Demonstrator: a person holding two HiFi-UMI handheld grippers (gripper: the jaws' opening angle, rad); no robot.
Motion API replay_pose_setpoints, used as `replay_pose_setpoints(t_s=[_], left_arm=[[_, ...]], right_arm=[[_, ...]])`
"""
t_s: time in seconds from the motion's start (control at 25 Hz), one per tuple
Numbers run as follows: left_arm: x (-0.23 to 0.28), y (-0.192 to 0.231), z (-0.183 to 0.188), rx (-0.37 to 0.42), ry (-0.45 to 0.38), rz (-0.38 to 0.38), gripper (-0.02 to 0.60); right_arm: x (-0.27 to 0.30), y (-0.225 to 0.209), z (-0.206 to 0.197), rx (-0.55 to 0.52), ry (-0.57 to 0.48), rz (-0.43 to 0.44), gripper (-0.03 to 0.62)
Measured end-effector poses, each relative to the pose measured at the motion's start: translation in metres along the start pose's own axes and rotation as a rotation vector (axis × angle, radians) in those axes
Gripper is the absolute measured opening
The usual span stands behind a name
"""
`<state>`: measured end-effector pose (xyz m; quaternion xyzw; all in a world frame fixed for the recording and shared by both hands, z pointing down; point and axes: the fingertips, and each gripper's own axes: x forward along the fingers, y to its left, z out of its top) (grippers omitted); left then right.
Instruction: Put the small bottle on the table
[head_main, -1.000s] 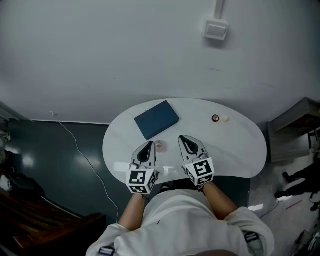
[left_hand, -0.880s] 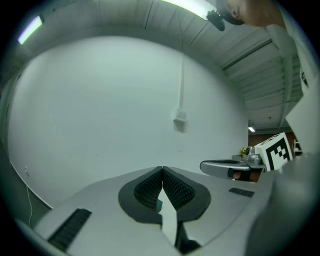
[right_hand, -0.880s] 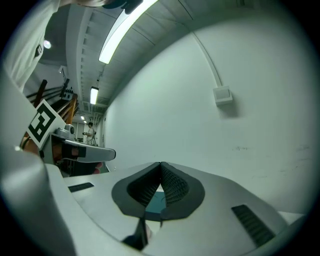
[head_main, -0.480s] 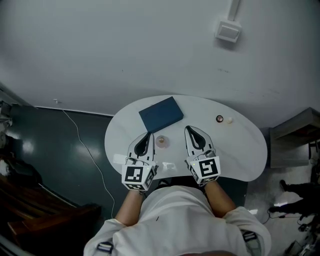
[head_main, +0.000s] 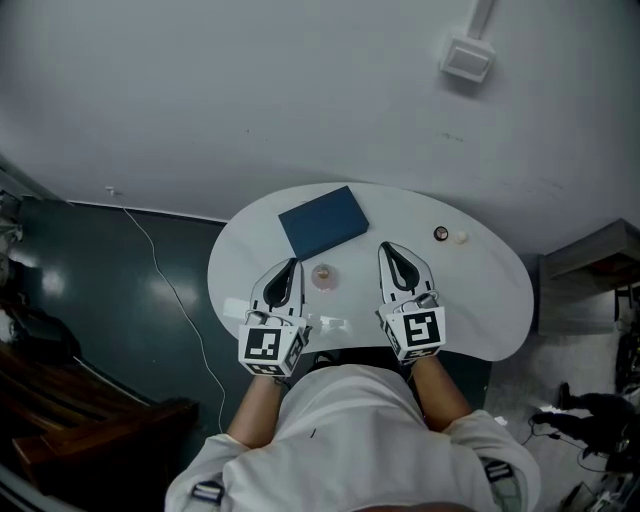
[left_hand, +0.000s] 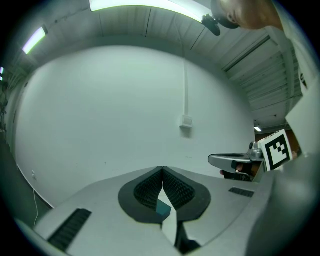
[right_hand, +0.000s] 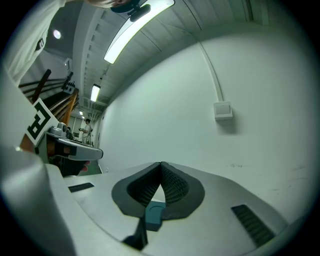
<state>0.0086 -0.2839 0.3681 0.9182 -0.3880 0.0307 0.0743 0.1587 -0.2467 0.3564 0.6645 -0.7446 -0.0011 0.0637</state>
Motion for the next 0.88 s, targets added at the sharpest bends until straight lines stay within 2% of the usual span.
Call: replay_pose_setpoints(t_s=[0.36, 0.88], left_arm=[[-0.001, -0.006, -0.01, -0.024, 0.012, -0.007, 0.02], [-0.005, -0.024, -0.014, 0.0, 0.028, -0.02, 0.018]], right_arm=[[-0.01, -0.008, -0.009, 0.011, 0.03, -0.028, -0.003], [-0.025, -0.006, -0.01, 0.02, 0.023, -0.015, -0.003]])
